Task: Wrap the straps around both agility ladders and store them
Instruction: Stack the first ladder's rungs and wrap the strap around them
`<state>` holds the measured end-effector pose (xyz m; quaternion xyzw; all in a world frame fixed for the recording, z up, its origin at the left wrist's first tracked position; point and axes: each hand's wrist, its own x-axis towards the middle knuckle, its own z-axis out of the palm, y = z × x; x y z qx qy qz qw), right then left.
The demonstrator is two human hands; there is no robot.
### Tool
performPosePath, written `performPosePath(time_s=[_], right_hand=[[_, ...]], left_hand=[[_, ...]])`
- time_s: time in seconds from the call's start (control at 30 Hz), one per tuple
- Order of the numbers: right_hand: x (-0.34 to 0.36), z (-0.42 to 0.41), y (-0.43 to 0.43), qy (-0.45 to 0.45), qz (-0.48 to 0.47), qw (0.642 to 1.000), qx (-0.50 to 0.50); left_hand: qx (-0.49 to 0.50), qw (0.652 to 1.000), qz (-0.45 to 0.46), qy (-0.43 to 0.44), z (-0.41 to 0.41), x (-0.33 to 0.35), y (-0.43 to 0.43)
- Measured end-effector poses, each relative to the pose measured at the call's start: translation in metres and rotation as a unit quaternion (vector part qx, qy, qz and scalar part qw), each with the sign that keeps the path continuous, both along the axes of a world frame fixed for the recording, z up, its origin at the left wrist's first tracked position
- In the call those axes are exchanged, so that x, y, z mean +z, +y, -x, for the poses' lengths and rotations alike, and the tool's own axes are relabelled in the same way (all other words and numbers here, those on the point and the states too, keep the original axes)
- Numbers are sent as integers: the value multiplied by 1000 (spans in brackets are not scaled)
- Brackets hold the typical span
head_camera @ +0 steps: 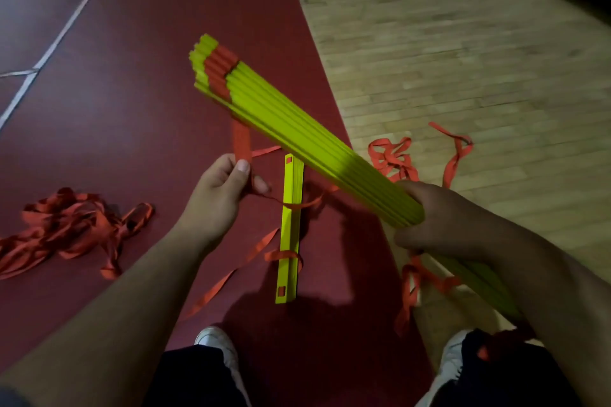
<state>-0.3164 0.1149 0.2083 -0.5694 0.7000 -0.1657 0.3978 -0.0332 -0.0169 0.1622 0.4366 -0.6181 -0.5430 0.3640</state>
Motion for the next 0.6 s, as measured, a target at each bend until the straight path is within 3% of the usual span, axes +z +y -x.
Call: performPosePath(time_s=[0.17, 0.33, 0.47, 0.6], right_hand=[[-8, 3, -1, -134, -5, 990, -32], [-16, 9, -7, -151, 33, 987, -48], [-13, 15, -12, -336, 50, 933, -121], [-12, 21, -15, -403, 52, 901, -152]], left_hand=[[-53, 997, -58, 24, 15, -3, 12], [-102, 993, -46, -24, 24, -7, 18], [-158, 985, -43, -62, 37, -23, 23], [-178, 980, -13, -86, 57, -31, 31]])
